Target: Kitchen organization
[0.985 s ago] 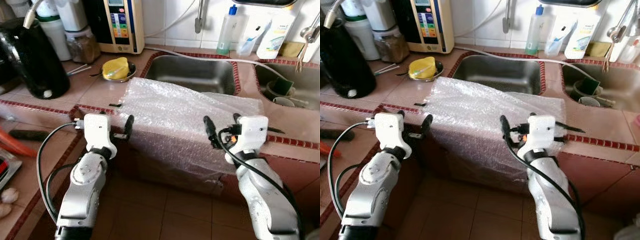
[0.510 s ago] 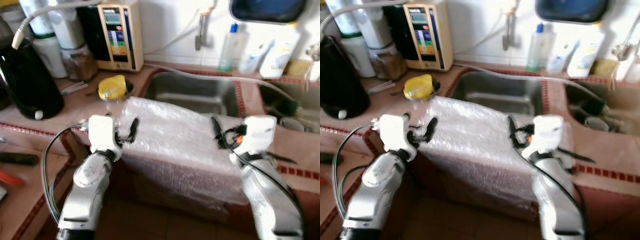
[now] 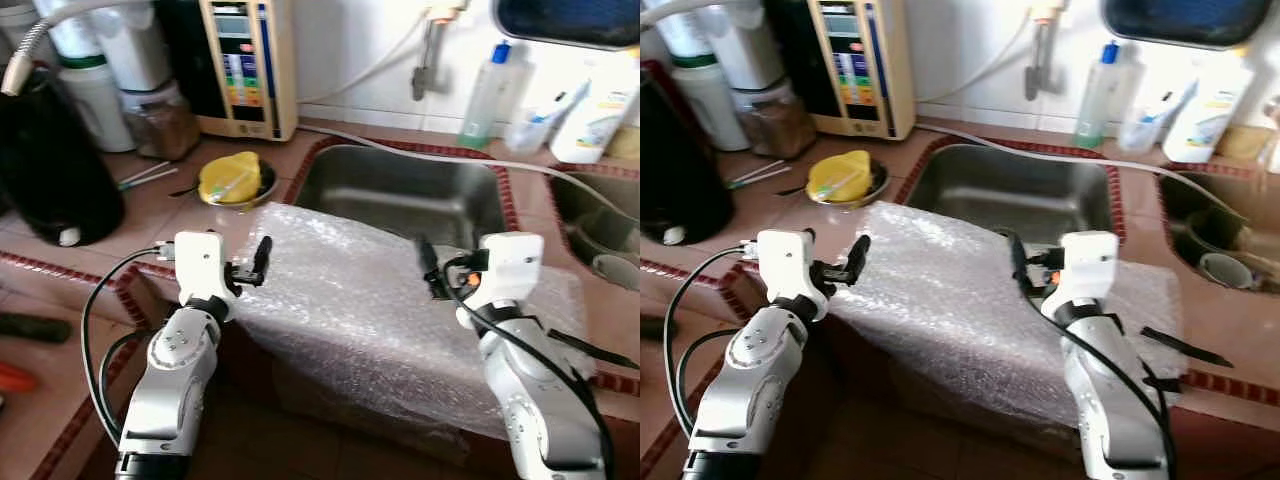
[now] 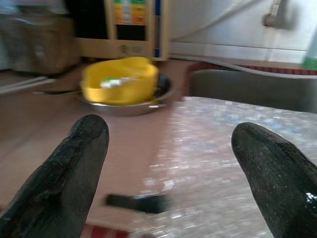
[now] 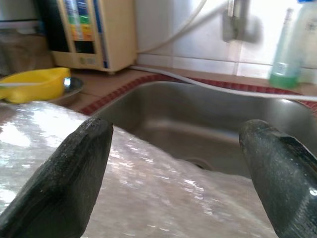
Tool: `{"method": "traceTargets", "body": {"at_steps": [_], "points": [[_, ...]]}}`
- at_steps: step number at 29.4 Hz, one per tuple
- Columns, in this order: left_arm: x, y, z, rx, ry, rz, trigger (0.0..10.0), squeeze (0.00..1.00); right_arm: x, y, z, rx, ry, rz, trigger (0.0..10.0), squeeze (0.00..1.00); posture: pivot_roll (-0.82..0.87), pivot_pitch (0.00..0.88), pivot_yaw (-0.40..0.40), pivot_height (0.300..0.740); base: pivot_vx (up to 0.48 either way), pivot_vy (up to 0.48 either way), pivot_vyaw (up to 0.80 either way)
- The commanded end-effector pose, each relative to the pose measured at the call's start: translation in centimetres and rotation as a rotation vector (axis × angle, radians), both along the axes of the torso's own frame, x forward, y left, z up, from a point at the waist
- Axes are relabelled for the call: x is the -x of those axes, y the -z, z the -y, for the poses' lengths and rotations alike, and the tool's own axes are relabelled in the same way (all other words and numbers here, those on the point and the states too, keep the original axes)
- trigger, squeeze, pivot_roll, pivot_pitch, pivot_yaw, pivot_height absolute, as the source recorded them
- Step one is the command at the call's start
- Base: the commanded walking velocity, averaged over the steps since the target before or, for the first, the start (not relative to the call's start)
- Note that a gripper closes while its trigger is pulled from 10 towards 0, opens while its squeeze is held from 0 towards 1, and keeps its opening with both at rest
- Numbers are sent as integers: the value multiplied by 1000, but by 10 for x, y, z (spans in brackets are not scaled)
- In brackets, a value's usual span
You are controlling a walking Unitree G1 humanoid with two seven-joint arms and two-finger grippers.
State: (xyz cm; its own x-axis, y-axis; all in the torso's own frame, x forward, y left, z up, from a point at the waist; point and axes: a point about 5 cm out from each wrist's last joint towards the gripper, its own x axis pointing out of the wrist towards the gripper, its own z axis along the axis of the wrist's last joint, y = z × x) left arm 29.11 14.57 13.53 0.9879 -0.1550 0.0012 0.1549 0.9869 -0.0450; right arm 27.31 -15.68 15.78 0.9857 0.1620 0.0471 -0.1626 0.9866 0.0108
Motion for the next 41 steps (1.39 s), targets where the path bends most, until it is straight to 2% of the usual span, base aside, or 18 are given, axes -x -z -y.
{"method": "traceTargets", "body": {"at_steps": [1, 41], "points": [[0, -3, 2, 2, 14, 13, 10000, 0, 0, -3, 3, 2, 12, 16, 10000, 0, -4, 0, 48, 740, 0, 0, 0], [2, 0, 6, -4, 54, 7, 10000, 0, 0, -3, 5, 15, 20, 15, 10000, 0, -7, 0, 44, 740, 31, 30, 0]]}}
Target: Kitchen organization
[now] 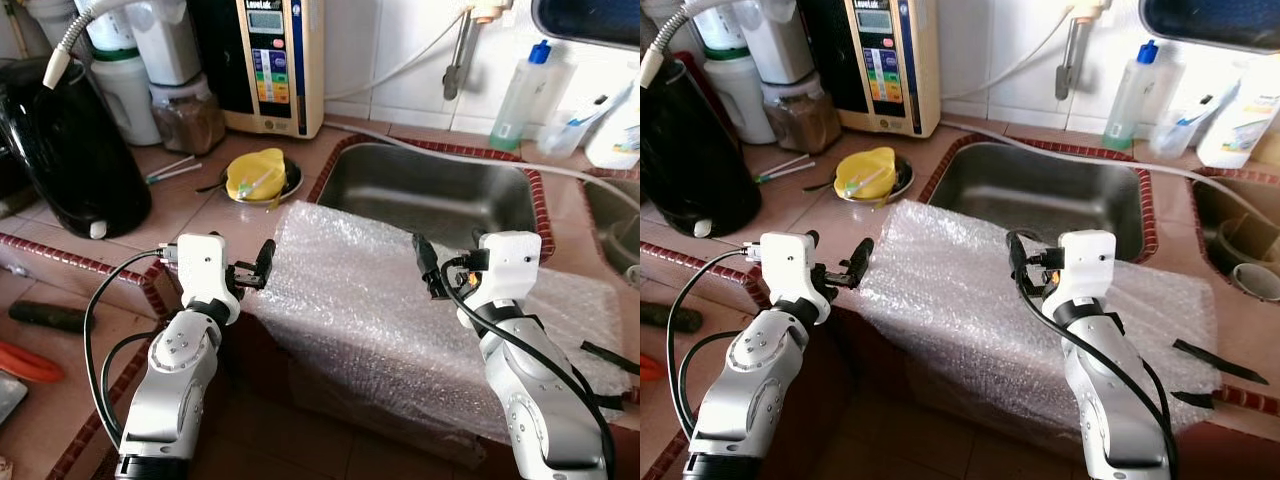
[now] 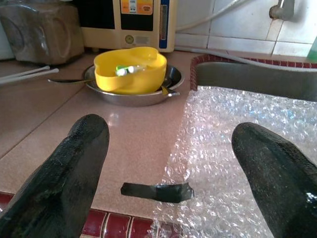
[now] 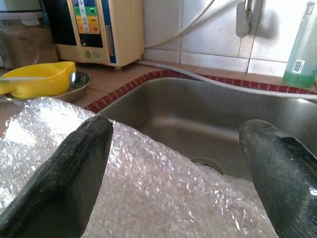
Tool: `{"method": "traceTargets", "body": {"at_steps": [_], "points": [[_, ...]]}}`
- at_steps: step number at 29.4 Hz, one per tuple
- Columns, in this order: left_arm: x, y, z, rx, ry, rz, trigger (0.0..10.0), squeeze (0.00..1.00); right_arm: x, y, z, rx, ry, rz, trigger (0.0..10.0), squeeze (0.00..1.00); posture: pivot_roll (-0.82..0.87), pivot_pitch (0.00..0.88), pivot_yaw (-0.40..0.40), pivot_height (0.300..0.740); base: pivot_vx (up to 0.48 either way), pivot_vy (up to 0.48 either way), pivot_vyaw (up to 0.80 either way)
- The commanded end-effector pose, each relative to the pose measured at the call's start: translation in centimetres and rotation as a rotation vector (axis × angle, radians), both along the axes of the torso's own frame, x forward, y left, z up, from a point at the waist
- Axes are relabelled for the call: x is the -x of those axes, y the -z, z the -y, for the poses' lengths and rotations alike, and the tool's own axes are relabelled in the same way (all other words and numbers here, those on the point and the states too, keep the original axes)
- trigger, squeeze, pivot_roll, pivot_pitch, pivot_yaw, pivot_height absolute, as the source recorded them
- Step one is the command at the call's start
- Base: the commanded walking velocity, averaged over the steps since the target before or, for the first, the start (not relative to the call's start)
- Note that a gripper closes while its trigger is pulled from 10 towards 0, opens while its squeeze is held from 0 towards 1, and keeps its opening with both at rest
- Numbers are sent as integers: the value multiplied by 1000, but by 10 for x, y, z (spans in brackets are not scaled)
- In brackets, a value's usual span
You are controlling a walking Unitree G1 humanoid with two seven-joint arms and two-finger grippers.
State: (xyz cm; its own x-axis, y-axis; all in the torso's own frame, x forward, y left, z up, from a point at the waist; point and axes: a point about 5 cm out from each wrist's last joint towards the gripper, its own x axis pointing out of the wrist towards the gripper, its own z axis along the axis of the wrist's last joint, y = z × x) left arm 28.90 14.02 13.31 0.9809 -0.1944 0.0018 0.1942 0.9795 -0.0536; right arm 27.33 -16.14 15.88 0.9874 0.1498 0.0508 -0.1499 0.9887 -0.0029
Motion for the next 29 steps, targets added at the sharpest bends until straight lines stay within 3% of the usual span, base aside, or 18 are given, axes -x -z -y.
{"method": "traceTargets", "body": {"at_steps": [1, 16, 29], "points": [[0, -2, 1, -9, 17, 9, 10000, 0, 0, -2, 0, 2, 7, 9, 10000, 0, -7, 0, 44, 740, 296, 0, 0], [1, -2, 2, -9, 32, 8, 10000, 0, 0, -1, 0, 2, 12, 6, 10000, 0, -7, 0, 48, 740, 320, 0, 0], [2, -1, 1, -11, 25, -3, 10000, 0, 0, 0, 0, 2, 13, 3, 10000, 0, -4, 0, 48, 740, 0, 0, 0]]}}
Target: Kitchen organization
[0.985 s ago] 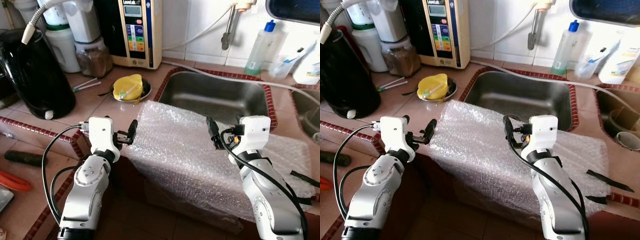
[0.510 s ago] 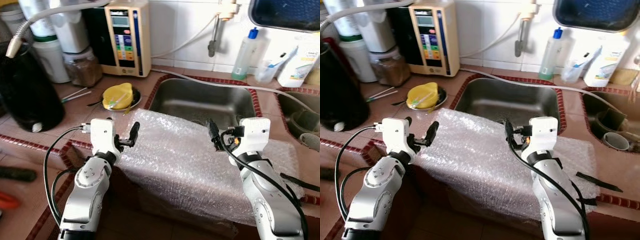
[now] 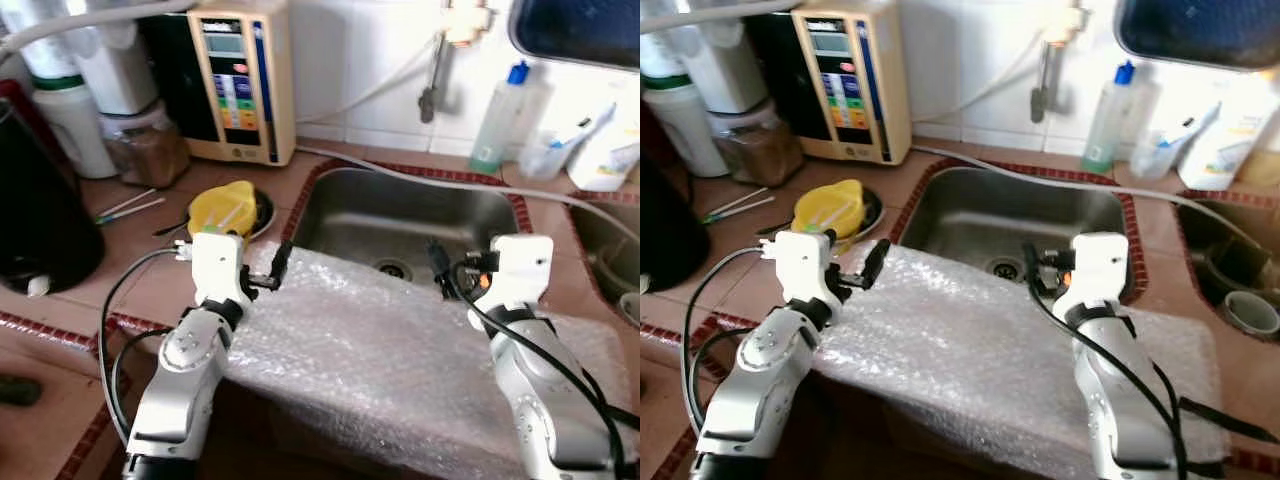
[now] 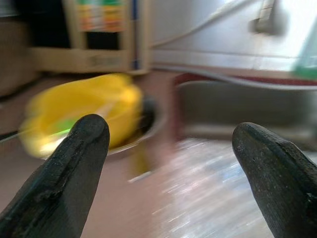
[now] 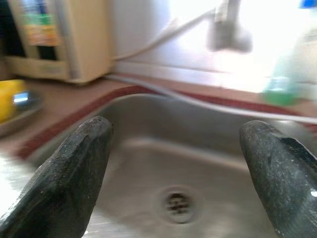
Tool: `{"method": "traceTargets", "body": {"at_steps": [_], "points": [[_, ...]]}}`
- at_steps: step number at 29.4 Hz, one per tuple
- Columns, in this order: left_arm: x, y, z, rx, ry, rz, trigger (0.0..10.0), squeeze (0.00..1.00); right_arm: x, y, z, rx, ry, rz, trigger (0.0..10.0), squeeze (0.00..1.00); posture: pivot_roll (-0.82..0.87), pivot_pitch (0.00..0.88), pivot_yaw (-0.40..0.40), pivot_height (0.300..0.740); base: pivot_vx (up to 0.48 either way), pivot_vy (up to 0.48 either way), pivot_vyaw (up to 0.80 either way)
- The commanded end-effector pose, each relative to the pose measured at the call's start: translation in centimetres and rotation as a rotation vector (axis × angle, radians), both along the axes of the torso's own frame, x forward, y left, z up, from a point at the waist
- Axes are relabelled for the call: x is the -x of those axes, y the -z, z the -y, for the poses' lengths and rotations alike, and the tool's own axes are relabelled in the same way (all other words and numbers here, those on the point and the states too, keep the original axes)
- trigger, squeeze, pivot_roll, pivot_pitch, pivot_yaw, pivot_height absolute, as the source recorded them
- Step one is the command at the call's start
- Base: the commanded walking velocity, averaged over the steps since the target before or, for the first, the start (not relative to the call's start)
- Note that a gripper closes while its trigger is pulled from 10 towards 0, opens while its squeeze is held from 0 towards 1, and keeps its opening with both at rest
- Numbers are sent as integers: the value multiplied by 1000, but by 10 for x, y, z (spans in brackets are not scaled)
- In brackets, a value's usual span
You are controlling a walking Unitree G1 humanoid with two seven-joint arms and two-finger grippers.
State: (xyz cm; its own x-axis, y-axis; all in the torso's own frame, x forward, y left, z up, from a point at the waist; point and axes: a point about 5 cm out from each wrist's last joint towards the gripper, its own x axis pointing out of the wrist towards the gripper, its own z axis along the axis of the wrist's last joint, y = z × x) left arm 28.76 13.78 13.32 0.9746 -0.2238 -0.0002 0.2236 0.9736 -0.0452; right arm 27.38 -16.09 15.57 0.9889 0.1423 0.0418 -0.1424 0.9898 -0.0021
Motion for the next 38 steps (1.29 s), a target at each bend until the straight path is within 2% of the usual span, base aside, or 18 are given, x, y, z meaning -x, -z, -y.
{"method": "traceTargets", "body": {"at_steps": [1, 9, 16, 24, 26, 29, 32, 38], "points": [[1, 0, -1, -4, -5, -3, 10000, 0, 1, -3, 1, 2, 6, 12, 10000, 0, -4, 0, 49, 740, 0, 0, 0], [0, -3, -3, -7, -30, 16, 10000, 0, 2, -3, 1, -2, 6, 11, 10000, 0, -6, 0, 47, 740, 0, 0, 0], [-3, -2, -4, 8, -39, 11, 10000, 0, 8, -5, -9, -7, -95, -5, 10000, 0, -17, 0, 45, 740, 0, 0, 0], [-22, -5, -8, 14, -84, 37, 10000, 0, 20, -1, -21, -25, -237, -49, 10000, 0, -44, 0, 38, 740, 0, 0, 0], [-29, -6, -9, 15, -99, 47, 10000, 0, 25, -3, -27, -18, -309, -54, 10000, 0, -58, 0, 40, 740, 0, 0, 0], [-32, -6, -9, 16, -105, 44, 10000, 0, 26, -3, -27, -18, -322, -57, 10000, 0, -64, 0, 40, 740, 0, 0, 0], [-41, -3, -5, 34, -107, 33, 10000, 0, 29, -6, -28, -16, -364, -60, 10000, 0, -75, 0, 41, 740, 0, 0, 0], [-48, 3, 3, 41, -83, 19, 10000, 0, 33, -10, -33, -12, -439, -63, 10000, 0, -80, 0, 36, 740, 0, 0, 0]]}}
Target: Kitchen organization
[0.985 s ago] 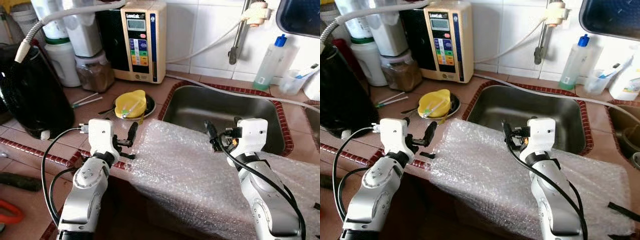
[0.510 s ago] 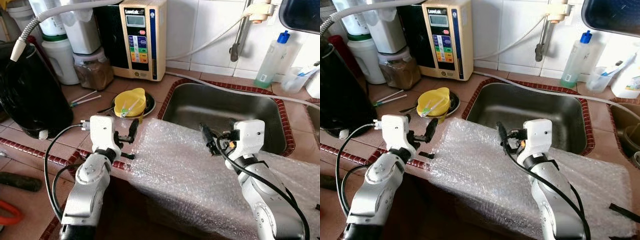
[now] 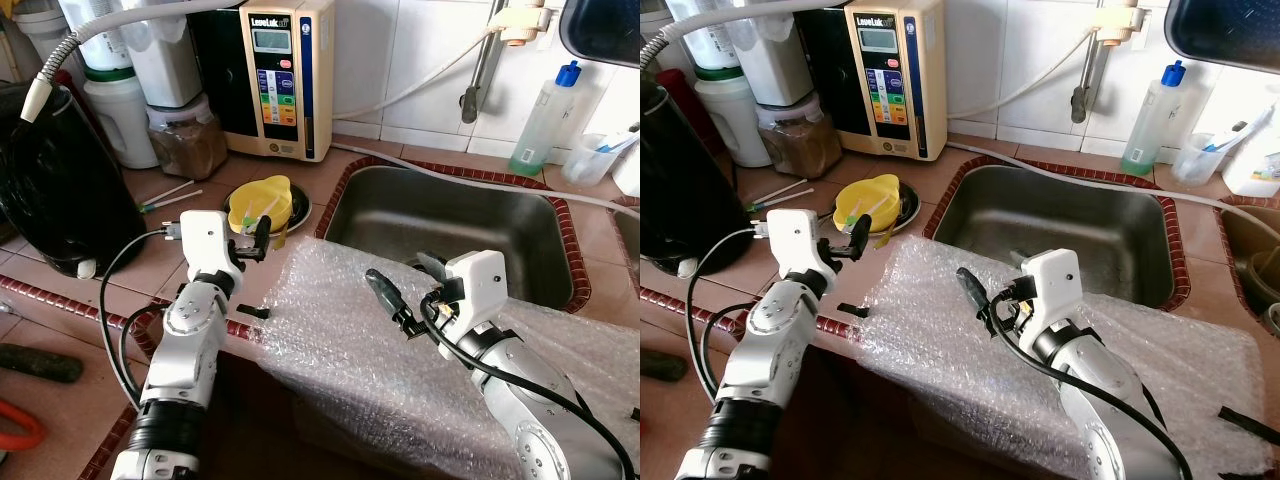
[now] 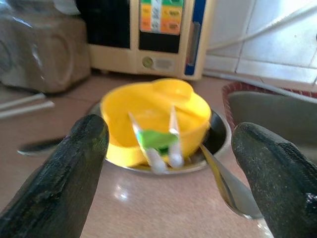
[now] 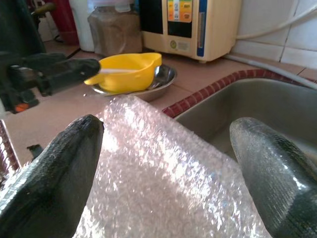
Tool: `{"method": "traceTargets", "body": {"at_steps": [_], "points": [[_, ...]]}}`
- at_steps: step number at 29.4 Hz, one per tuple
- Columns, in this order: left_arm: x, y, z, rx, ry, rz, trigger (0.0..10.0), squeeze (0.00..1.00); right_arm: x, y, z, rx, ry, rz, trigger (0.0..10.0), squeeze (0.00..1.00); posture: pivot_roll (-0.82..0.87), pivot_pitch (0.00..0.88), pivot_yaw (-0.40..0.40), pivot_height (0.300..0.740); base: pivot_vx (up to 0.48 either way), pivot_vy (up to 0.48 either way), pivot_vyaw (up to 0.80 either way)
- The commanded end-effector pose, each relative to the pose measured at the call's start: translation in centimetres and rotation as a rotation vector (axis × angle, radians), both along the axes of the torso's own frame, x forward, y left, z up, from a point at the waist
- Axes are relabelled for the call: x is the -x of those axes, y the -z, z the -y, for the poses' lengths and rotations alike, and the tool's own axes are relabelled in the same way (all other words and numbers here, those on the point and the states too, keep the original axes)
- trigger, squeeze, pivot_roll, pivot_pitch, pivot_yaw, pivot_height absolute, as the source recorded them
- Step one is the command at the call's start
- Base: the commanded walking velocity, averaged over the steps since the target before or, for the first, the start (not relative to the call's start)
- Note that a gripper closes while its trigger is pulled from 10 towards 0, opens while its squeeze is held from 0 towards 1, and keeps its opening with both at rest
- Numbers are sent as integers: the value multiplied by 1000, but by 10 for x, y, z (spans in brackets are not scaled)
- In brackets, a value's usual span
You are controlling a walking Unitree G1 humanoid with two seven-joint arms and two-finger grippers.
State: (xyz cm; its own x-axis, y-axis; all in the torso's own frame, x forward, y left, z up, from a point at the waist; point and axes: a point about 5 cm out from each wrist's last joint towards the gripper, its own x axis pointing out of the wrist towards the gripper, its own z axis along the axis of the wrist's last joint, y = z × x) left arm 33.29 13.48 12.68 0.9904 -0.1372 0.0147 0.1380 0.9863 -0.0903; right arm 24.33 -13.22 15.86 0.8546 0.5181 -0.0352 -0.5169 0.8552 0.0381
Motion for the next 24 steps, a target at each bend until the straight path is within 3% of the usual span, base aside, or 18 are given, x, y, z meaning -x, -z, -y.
{"method": "traceTargets", "body": {"at_steps": [1, 4, 5, 6, 7, 8, 24], "points": [[-4, -3, 1, -6, 4, 10, 10000, 0, 3, -8, -5, -7, -41, 23, 10000, 0, -81, 0, 36, 740, 0, 0, 0], [-6, -1, 2, -1, 4, 0, 10000, 0, 4, -10, -9, -14, -74, 16, 10000, 0, -83, 0, 34, 740, 0, 0, 0], [-6, 0, 3, -2, 3, -3, 8863, 0, 5, -10, -10, -16, -86, 15, 10000, 0, -83, 0, 34, 740, 0, 0, 0], [-6, 2, 3, 3, 1, -5, 2863, 0, 7, -11, -12, -26, -114, 9, 10000, 0, -82, 0, 36, 740, 0, 0, 0], [-6, 2, 3, 4, 3, -7, 1882, 0, 7, -11, -13, -27, -120, 7, 10000, 0, -82, 0, 36, 740, 0, 0, 0], [-5, 3, 3, 5, 6, -9, 0, 0, 8, -11, -13, -28, -124, 4, 10000, 0, -82, 0, 36, 740, 0, 0, 0], [-8, 4, 3, -5, 14, 3, 0, 0, 5, -7, -12, -18, -97, -7, 10000, 0, -72, 0, 45, 740, 0, 0, 0]]}}
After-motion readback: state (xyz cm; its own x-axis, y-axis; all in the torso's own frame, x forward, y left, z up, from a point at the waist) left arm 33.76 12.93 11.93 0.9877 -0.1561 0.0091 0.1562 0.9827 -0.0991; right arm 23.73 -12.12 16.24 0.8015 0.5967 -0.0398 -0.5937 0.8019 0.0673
